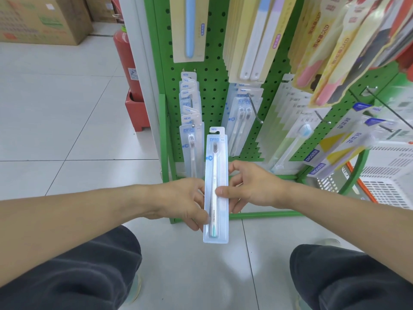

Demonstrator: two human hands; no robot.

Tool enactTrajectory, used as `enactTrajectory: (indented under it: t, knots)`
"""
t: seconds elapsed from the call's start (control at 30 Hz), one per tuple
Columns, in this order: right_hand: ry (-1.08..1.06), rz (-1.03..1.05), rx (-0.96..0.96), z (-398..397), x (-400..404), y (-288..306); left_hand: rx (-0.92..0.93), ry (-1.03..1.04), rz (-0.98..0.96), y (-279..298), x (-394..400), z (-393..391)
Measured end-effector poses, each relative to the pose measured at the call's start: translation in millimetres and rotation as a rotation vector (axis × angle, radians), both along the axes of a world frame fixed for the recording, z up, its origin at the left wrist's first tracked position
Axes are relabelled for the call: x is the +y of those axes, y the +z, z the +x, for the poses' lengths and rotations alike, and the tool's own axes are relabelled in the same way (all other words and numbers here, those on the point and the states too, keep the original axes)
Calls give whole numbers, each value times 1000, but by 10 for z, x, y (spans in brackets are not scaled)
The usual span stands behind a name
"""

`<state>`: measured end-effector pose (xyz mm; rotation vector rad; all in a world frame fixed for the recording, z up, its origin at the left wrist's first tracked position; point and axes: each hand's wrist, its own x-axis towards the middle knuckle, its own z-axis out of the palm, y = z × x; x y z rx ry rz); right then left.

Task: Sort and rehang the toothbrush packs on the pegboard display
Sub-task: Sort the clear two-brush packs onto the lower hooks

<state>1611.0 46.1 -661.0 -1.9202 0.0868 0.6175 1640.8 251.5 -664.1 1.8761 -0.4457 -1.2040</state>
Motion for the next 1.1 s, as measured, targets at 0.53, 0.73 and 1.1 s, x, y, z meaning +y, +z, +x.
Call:
enactTrajectory:
  t: [0.53, 0.73, 1.1]
  knots:
    - [-9, 61, 35, -8, 108, -24, -315, -115, 64, 52, -45, -19]
    - [15, 81, 39, -12, 116, 6, -322, -142, 33, 69, -39, -41]
    - [-78, 144, 69, -2, 136, -79, 31, -63, 43, 14, -11, -63]
